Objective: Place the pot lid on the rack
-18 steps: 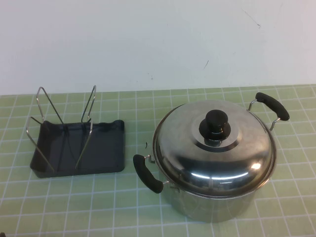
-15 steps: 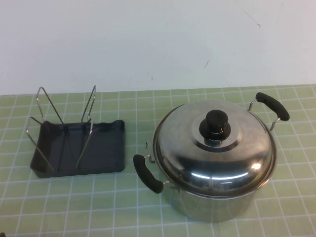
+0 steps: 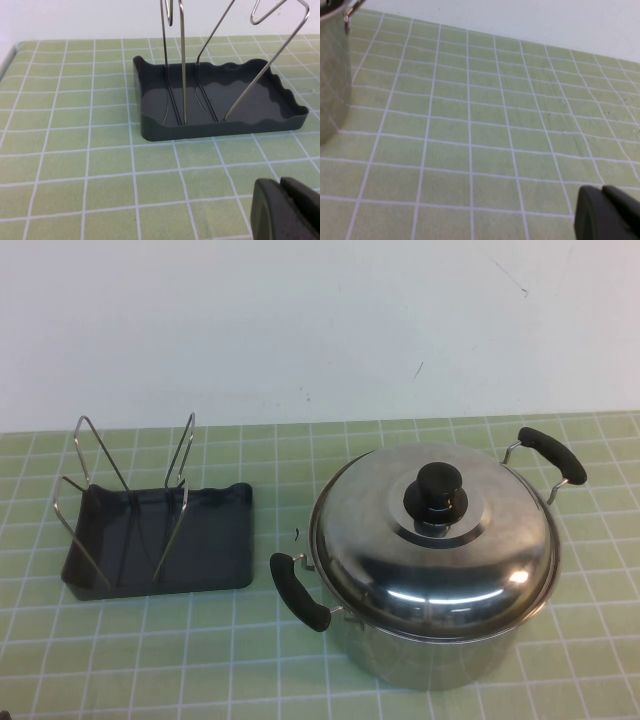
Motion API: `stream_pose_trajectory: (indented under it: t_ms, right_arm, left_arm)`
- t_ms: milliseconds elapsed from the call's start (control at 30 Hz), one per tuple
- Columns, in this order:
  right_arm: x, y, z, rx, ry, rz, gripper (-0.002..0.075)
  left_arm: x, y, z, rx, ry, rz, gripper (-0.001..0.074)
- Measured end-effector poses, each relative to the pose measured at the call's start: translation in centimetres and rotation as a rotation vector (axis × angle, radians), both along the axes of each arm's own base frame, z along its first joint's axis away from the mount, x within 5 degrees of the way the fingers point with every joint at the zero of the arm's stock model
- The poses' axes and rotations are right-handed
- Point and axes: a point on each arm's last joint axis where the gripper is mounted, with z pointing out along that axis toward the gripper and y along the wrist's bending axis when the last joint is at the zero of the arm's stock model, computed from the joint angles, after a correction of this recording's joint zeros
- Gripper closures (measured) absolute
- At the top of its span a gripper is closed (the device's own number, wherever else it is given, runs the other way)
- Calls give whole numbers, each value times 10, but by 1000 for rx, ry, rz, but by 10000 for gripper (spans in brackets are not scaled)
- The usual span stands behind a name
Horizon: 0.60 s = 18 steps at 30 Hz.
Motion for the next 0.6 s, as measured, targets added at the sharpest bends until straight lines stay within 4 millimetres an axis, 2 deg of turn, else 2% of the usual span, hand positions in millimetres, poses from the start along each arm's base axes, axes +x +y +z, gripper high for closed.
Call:
stream_pose_trajectory:
  t_ms: [600]
  right_arm:
    - [0, 0, 1, -1, -9, 0, 727]
  left_arm:
    - [0, 0, 0, 61, -6, -16, 737]
